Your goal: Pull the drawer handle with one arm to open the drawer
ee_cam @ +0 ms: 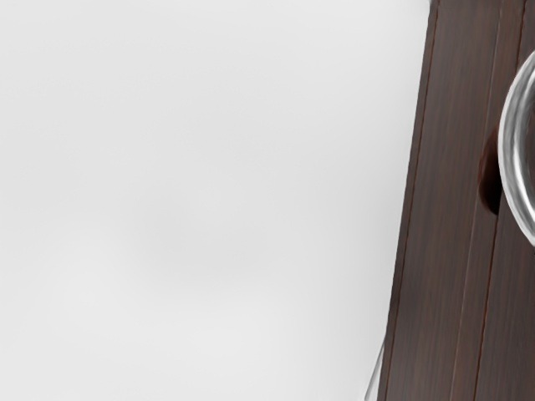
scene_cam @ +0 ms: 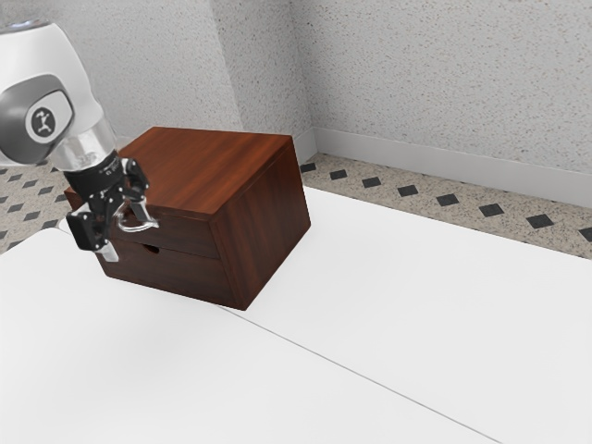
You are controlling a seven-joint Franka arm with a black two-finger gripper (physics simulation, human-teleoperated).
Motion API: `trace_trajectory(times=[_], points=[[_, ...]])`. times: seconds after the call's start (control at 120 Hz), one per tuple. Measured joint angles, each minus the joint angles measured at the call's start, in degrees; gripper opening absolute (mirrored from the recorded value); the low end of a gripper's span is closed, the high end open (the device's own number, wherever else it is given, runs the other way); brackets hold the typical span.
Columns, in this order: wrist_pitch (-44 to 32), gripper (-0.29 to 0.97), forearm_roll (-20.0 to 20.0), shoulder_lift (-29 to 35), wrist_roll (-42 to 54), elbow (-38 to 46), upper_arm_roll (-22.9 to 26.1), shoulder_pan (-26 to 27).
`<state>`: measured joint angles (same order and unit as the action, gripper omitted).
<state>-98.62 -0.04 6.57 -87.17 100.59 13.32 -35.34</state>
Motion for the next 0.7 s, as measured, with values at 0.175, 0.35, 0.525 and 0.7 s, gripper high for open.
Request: trace_trajectory(times=[0.175,0.35,0.525,0.7], points=[[-1.16,0.68,0.2,-0.6,0.55,-0.15,-0.41,-2.13],[-2.14,0.68,0.37,-2.25,0.96,-0.88,-0.48,-4.17],[-3.5,0.68,0.46,-2.38,1.29,-0.76,-0.89,-5.5],[-4.58,0.68,0.5,-2.17,1.53,-0.59,-1.18,-5.67]])
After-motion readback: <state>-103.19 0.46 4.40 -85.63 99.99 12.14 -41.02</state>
